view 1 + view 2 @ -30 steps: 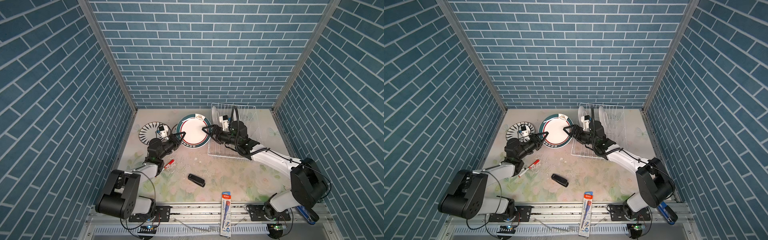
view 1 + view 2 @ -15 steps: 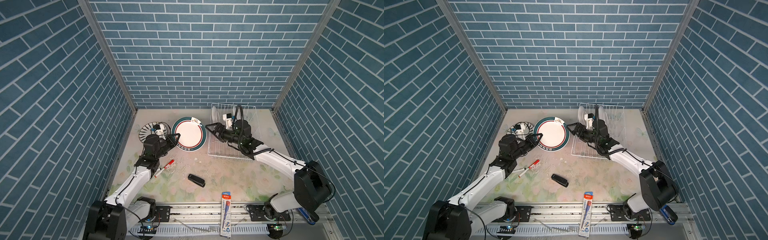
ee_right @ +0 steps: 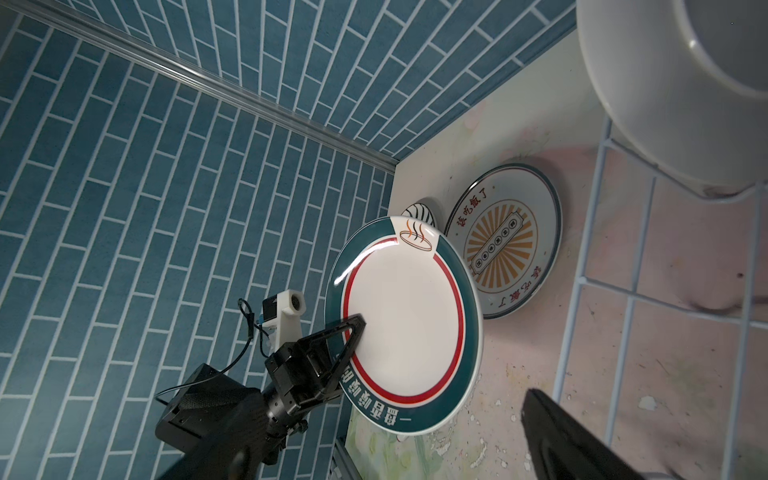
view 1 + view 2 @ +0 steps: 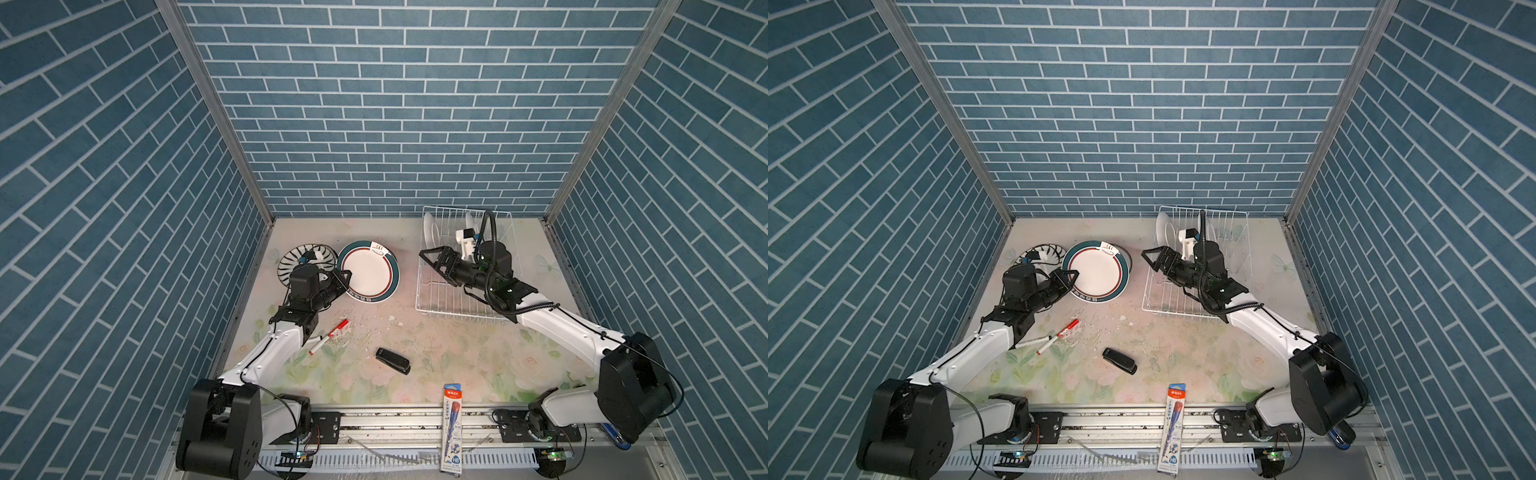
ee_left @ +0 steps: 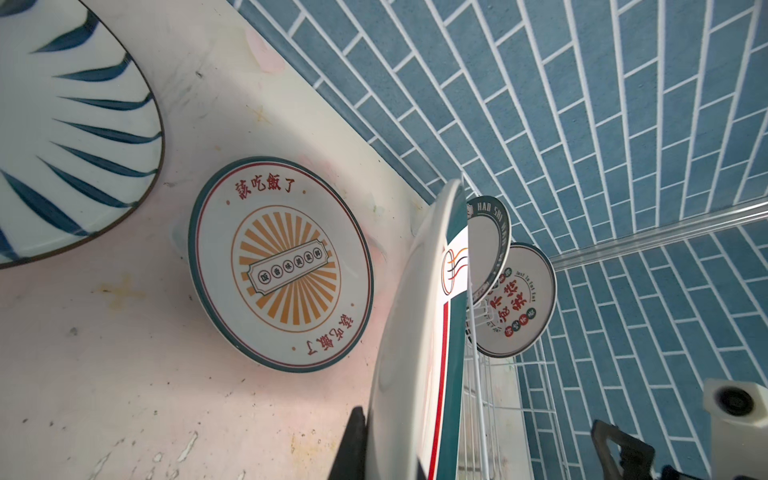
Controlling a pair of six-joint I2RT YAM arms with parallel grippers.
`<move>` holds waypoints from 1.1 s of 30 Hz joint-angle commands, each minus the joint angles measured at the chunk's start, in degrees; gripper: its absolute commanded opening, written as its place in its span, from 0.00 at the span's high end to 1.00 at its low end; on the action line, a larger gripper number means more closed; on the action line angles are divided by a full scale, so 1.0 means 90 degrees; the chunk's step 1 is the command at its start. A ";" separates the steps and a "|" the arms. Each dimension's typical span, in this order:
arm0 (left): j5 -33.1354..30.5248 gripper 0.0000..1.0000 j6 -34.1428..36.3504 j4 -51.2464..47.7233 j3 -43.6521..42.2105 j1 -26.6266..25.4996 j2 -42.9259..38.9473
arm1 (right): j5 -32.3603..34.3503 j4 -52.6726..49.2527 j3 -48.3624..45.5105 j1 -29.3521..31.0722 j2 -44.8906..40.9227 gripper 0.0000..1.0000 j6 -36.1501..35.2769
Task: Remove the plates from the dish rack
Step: 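Open the right gripper and draw it back while the left gripper carries the plate away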
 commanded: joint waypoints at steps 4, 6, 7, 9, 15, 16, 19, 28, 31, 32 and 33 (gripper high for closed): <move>-0.0087 1.00 0.0208 0.0431 0.0428 0.0178 0.0393 | 0.0695 -0.0850 -0.0030 -0.0055 -0.0529 0.04 -0.0809; -0.0079 1.00 0.0214 0.0504 0.0484 0.0210 0.0555 | 0.0719 -0.0875 -0.0060 -0.0065 -0.0589 0.04 -0.0854; -0.0084 1.00 0.0225 0.0525 0.0491 0.0220 0.0639 | 0.0740 -0.0915 -0.0075 -0.0065 -0.0606 0.04 -0.0860; -0.0134 1.00 0.0226 0.0598 0.0491 0.0235 0.0825 | 0.0781 -0.0983 -0.0090 -0.0074 -0.0612 0.04 -0.0874; 0.0067 1.00 0.0171 0.0999 0.0844 0.0279 0.1455 | 0.0832 -0.1195 -0.0095 -0.0084 -0.0636 0.04 -0.0943; 0.0118 1.00 0.0135 0.1100 0.0878 0.0289 0.1533 | 0.0842 -0.1206 -0.0121 -0.0084 -0.0659 0.04 -0.0938; 0.0164 1.00 0.0110 0.1159 0.1044 0.0289 0.1765 | 0.0833 -0.1180 -0.0242 -0.0089 -0.0742 0.04 -0.0866; 0.0346 1.00 0.0249 0.1219 0.1512 0.0357 0.2487 | 0.0945 -0.1320 -0.0453 -0.0084 -0.0953 0.04 -0.0836; 0.0417 1.00 0.0266 0.1238 0.1642 0.0377 0.2704 | 0.0969 -0.1327 -0.0488 -0.0084 -0.0992 0.04 -0.0850; 0.0459 1.00 0.0267 0.1293 0.1669 0.0383 0.2777 | 0.0969 -0.1338 -0.0490 -0.0084 -0.0992 0.04 -0.0859; 0.0502 1.00 0.0273 0.1329 0.1713 0.0387 0.2837 | 0.0969 -0.1348 -0.0490 -0.0094 -0.1002 0.04 -0.0864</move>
